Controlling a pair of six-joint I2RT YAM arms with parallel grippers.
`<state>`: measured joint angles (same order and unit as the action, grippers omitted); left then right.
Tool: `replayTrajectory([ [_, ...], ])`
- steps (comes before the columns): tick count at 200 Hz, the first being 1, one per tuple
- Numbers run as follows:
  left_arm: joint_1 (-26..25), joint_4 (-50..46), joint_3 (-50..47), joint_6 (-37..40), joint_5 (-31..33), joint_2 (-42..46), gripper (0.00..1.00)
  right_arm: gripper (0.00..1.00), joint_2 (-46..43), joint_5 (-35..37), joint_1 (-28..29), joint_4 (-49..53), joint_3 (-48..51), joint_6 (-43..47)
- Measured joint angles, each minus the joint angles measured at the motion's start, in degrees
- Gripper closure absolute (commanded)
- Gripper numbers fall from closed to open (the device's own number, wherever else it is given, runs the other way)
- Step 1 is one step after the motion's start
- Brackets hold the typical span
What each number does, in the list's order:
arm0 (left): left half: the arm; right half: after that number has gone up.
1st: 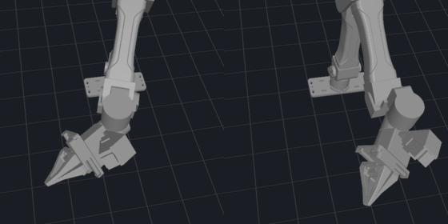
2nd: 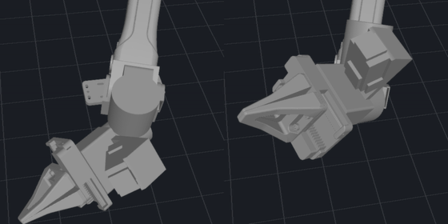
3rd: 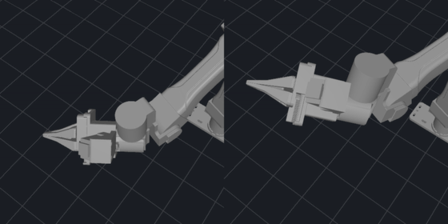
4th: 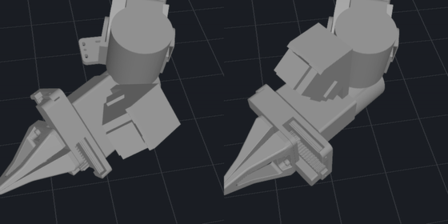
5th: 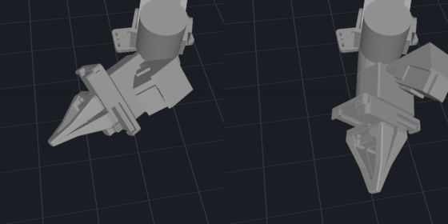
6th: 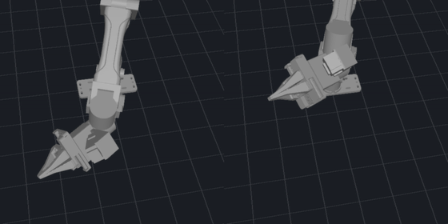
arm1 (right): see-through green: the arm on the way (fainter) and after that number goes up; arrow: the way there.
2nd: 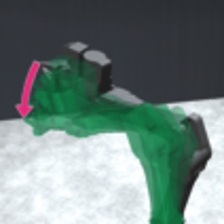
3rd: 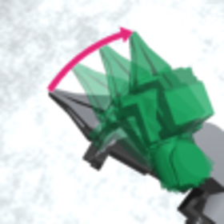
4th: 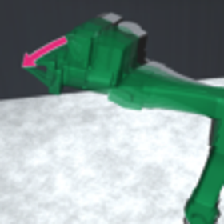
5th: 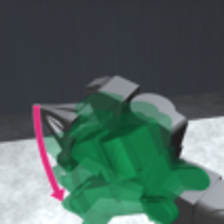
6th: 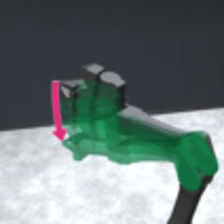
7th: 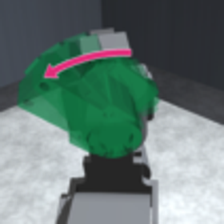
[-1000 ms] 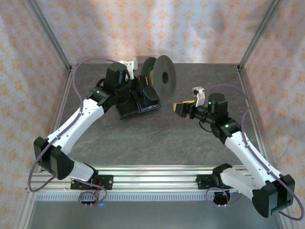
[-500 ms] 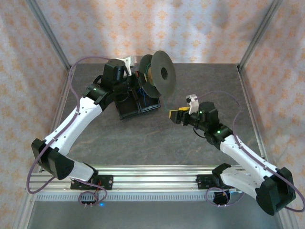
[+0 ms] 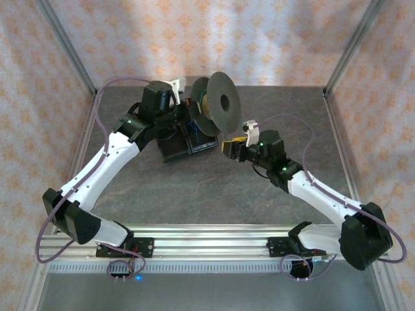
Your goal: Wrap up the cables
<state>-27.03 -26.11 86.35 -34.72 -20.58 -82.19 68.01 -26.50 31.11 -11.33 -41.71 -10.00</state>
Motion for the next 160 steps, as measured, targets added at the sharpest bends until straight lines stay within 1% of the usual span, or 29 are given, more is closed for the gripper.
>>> replayTrajectory([
  [6, 0.0, -0.1, 0.0, 0.0, 0.0, 0.0, 1.00, 0.51, 0.6, 0.0, 0.2, -0.4, -0.4, 0.1],
  [15, 0.0, -0.3, 0.0, 0.0, 0.0, 0.0, 1.00, 0.53, 1.5, 0.0, 0.4, -0.9, -0.9, 0.2],
  [53, 0.0, -0.3, 0.0, 0.0, -0.2, 0.0, 1.00, 0.63, 3.9, 0.0, 1.0, -1.5, -2.1, 0.2],
  [95, 0.0, -0.3, 0.1, 0.0, -0.2, 0.0, 1.00, 0.64, 4.3, 0.0, 1.8, -1.7, -2.9, 0.1],
  [105, 0.0, -0.3, 0.1, 0.0, -0.1, 0.0, 1.00, 0.66, 4.3, 0.0, 2.4, -1.7, -3.0, 0.1],
  [126, 0.0, -0.3, 0.1, 0.0, -0.1, 0.0, 1.00, 0.79, 4.3, 0.2, 3.6, -1.7, -3.1, 0.2],
  [154, 0.0, -0.3, 0.1, 0.0, -0.1, 0.0, 1.00, 0.97, 4.3, 0.6, 4.1, -1.7, -3.2, 0.0],
  [155, 0.0, -0.3, 0.1, 0.0, -0.1, 0.0, 1.00, 0.98, 4.3, 0.6, 4.1, -1.7, -3.2, -0.1],
  [160, 0.0, -0.3, 0.1, 0.0, -0.1, 0.0, 1.00, 1.00, 4.3, 0.6, 4.1, -1.7, -3.2, 0.1],
])
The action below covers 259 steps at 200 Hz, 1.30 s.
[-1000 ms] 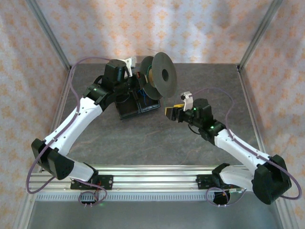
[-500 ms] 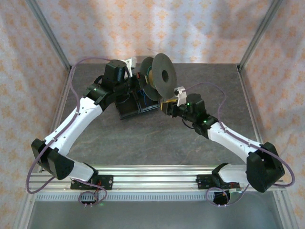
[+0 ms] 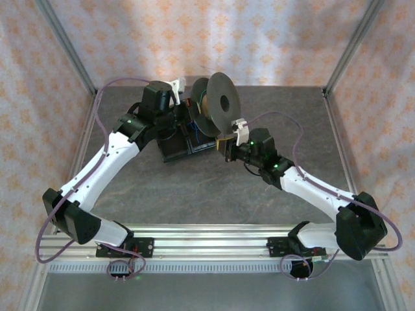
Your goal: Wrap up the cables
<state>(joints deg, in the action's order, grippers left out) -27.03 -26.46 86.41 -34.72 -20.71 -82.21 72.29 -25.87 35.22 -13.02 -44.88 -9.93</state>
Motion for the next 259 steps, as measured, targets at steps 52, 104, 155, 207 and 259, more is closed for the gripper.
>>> replayTrajectory([
  [52, 0.0, -0.8, 0.2, 0.4, 1.6, -0.7, 1.00, 1.00, -1.8, 0.2, 1.5, 2.0, -0.4, -0.1],
  [104, 0.0, -2.9, 3.1, 4.8, 7.4, -6.3, 1.00, 1.00, -6.6, -4.3, 7.1, 6.6, -6.9, 0.0],
  [155, -0.4, -4.5, 3.5, 7.9, 11.0, -10.4, 1.00, 1.00, -9.7, -6.8, 8.8, 6.5, -12.8, -1.9],
  [207, -0.9, -5.1, 3.5, 9.3, 12.2, -11.0, 1.00, 1.00, -9.9, -6.3, 8.8, 2.3, -14.5, -5.8],
  [259, -3.1, -5.0, 3.5, 10.5, 12.7, -11.8, 1.00, 1.00, -8.9, -1.4, 8.8, -1.2, -17.9, -9.0],
])
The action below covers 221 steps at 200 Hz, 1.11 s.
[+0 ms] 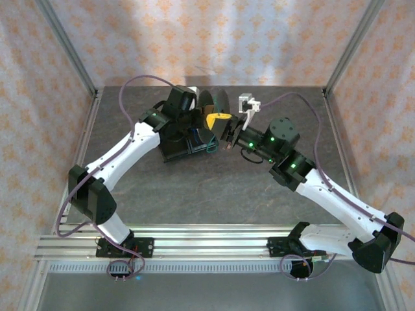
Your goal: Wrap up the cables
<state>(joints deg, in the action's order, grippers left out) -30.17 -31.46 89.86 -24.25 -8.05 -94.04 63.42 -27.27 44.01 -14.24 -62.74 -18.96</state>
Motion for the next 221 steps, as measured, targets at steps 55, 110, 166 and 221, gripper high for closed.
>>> replayTrajectory([
  [55, -4.5, 1.0, -0.3, 1.6, 0.0, -0.9, 1.00, 1.00, 1.2, 8.2, 0.0, 2.9, -8.7, 1.2],
  [110, -10.2, 2.8, -0.3, 4.5, 0.2, -1.0, 1.00, 1.00, -1.4, 19.8, -0.5, 10.9, -13.2, 5.6],
  [166, -14.8, 4.4, -0.3, 7.3, 1.7, -1.0, 1.00, 1.00, -3.6, 28.4, -5.6, 19.5, -17.6, 7.5],
  [221, -17.7, 5.4, -0.3, 10.3, 2.6, -1.0, 1.00, 1.00, -3.0, 31.7, -11.6, 27.9, -22.3, 8.8],
])
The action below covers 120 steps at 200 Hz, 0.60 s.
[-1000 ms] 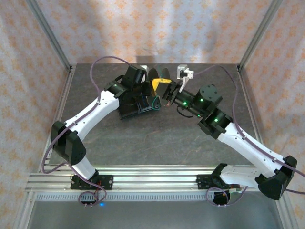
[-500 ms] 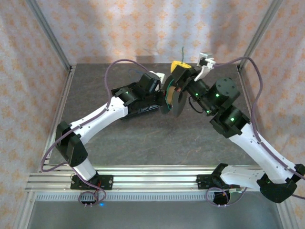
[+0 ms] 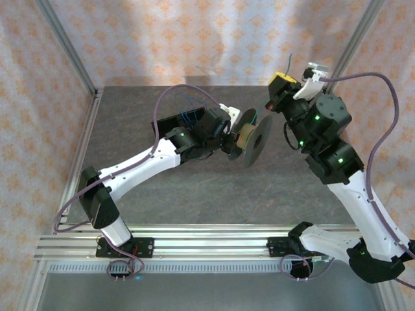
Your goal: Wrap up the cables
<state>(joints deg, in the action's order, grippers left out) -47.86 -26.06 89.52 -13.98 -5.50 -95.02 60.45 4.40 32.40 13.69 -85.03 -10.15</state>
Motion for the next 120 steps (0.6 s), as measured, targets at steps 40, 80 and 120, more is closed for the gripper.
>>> replayTrajectory([
  [40, -0.9, 1.0, -1.1, 1.3, -0.5, 0.4, 1.00, 1.00, 3.1, 0.5, -4.4, 5.7, -4.1, 0.4],
  [80, -0.9, 1.3, -3.0, 1.7, -4.1, 1.7, 1.00, 1.00, 6.5, -0.9, -10.3, 10.8, -5.6, -0.4],
  [120, -0.8, 1.4, -3.9, 0.8, -9.6, 3.7, 1.00, 1.00, 9.0, -5.0, -16.8, 14.0, -5.6, -2.7],
])
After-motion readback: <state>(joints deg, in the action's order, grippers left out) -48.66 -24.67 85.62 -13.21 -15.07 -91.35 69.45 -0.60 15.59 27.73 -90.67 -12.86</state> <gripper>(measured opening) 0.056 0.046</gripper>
